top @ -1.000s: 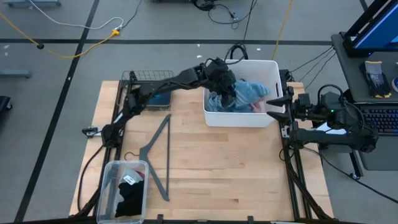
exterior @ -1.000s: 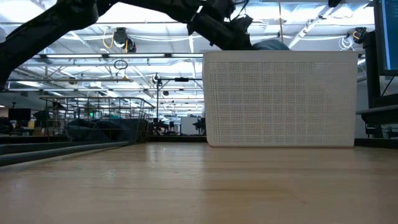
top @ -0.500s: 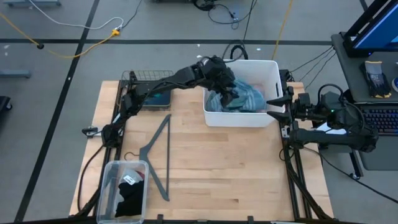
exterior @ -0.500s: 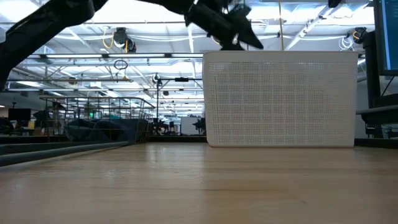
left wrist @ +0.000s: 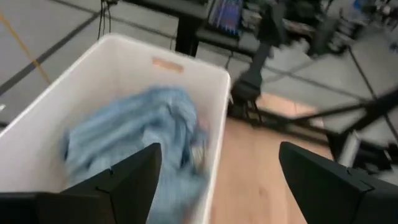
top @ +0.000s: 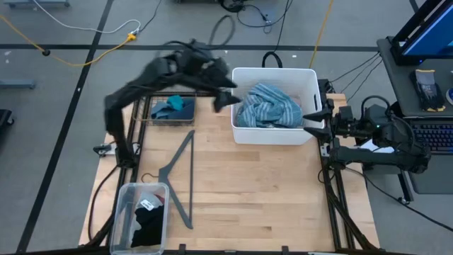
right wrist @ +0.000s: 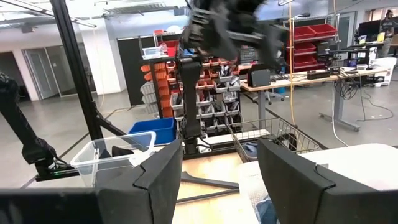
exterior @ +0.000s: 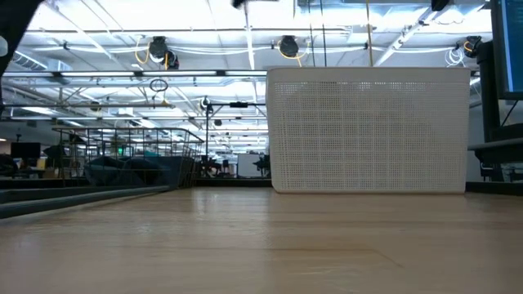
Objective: Pick & Place Cloths
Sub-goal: Return to Home Position
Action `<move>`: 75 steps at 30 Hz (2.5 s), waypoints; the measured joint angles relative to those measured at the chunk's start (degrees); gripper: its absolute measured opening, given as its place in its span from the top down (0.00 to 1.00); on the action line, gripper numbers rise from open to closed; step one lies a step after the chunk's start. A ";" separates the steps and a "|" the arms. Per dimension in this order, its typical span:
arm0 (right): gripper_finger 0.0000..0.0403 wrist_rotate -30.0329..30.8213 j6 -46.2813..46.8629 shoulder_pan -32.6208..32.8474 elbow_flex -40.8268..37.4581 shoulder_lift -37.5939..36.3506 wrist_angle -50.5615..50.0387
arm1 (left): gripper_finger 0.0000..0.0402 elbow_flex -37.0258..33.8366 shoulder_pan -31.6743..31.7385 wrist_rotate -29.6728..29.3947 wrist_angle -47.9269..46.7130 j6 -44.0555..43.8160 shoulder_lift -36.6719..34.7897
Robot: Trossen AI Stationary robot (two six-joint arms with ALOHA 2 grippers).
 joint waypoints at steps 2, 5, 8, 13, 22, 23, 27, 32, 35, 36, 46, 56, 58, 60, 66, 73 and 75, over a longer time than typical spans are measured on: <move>0.50 0.00 0.00 0.00 0.00 0.00 -0.69 | 0.19 -0.01 -0.60 -0.46 -6.04 0.58 -3.58; 0.50 0.00 0.00 0.00 0.00 -0.02 -2.50 | 0.19 -0.02 -2.17 -0.45 -11.70 1.34 -8.75; 0.50 0.00 0.00 0.00 0.00 0.00 -4.83 | 0.18 -0.02 -4.91 -1.53 -15.60 2.32 -13.49; 0.50 0.01 0.00 0.00 0.00 -0.02 -6.61 | 0.19 -0.02 -11.25 -5.72 -19.00 2.35 -19.50; 0.50 0.00 0.00 0.01 0.00 -0.02 -6.60 | 0.19 -0.02 -24.25 -13.78 -20.31 3.25 -23.87; 0.50 0.01 0.00 0.01 0.00 -0.02 -6.64 | 0.19 -0.02 -25.51 -14.89 -20.52 3.27 -23.86; 0.50 0.00 0.00 0.00 0.00 0.00 -6.66 | 0.20 -2.72 -29.36 -18.58 -19.09 3.27 -23.86; 0.50 0.02 0.00 0.00 0.00 0.00 -6.67 | 0.21 -14.02 -31.86 -19.60 -7.45 4.00 -25.00; 0.50 0.02 0.40 0.00 0.00 0.00 -6.66 | 0.20 -22.32 -32.15 -19.49 -0.55 3.75 -26.03; 0.50 0.00 0.79 0.00 0.00 0.00 -6.68 | 0.20 -25.25 -32.15 -19.55 1.51 3.34 -26.41; 0.50 -0.14 1.49 0.00 0.00 0.00 -6.68 | 0.21 -51.51 -31.89 -24.19 20.92 -0.48 -36.11; 0.50 -7.89 1.49 0.01 0.00 -0.18 -9.43 | 0.19 -69.29 -33.62 -31.12 27.31 -2.21 -53.19; 0.50 -9.25 1.54 0.02 0.00 -0.44 -10.50 | 0.19 -71.85 -34.49 -32.98 27.37 -2.22 -56.72; 0.50 -9.18 1.73 0.02 0.00 -0.83 -10.94 | 0.20 -74.41 -35.24 -35.16 27.35 -2.55 -60.13; 0.50 -9.07 0.59 0.01 0.00 -3.11 -11.89 | 0.20 -81.72 -36.92 -38.98 27.69 -4.66 -69.85; 0.50 -8.99 2.82 0.01 -1.01 -7.71 -13.94 | 0.20 -90.72 -37.72 -39.62 30.30 -6.11 -77.75; 0.50 -8.43 3.35 0.02 -2.68 -9.06 -13.98 | 0.21 -92.89 -37.72 -40.94 30.48 -7.01 -79.06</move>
